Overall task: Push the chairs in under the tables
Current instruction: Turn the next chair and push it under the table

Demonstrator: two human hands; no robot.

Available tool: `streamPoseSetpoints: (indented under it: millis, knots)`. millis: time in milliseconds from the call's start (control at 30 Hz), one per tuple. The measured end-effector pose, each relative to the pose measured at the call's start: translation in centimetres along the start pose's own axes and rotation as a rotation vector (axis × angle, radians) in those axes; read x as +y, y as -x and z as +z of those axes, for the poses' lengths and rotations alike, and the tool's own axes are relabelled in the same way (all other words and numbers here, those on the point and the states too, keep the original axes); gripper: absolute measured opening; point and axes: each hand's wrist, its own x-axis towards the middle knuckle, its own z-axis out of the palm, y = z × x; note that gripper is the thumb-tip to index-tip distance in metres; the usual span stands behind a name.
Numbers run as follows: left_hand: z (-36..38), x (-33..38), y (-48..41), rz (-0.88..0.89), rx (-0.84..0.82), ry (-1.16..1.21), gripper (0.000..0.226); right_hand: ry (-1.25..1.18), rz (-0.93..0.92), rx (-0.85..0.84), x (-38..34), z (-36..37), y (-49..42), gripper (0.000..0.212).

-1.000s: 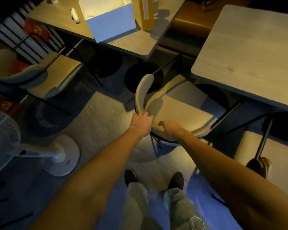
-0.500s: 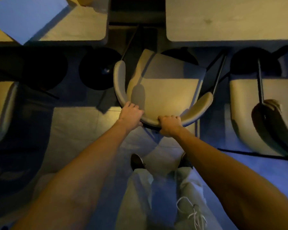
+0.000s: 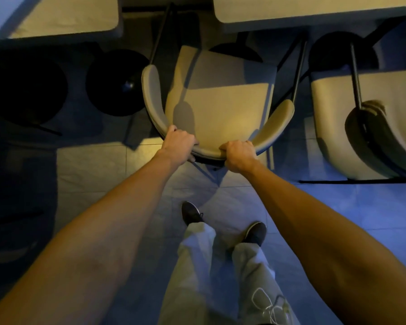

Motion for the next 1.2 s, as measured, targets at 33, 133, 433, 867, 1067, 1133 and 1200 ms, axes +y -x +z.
streamPoseSetpoints:
  millis: [33, 133, 433, 867, 1067, 1133, 1200]
  knots:
    - [0.0, 0.3, 0.1, 0.002, 0.002, -0.005, 0.042, -0.013, -0.001, -0.009, 0.4, -0.1, 0.2, 0.044]
    - [-0.6, 1.5, 0.5, -0.005, -0.017, -0.031, 0.032, -0.097, 0.016, -0.018, 1.5, -0.3, 0.9, 0.049]
    - [-0.3, 5.1, 0.8, -0.008, -0.005, 0.034, 0.023, -0.032, -0.016, 0.021, 4.7, 0.1, 2.4, 0.042]
    - [-1.5, 14.8, 0.6, -0.018, -0.073, 0.115, 0.04, -0.001, -0.043, -0.04, 12.8, 1.8, 5.2, 0.04]
    - [-1.4, 18.3, 0.4, -0.07, -0.105, 0.171, 0.043, 0.025, -0.073, -0.019, 15.1, 2.9, 6.4, 0.038]
    - [-1.2, 19.5, 0.3, -0.072, -0.097, 0.196, 0.04, 0.047, -0.088, -0.015, 16.2, 3.3, 6.8, 0.038]
    - [-1.0, 20.6, 0.3, -0.071, -0.086, 0.225, 0.042, 0.059, -0.093, -0.012, 17.3, 3.7, 7.2, 0.037]
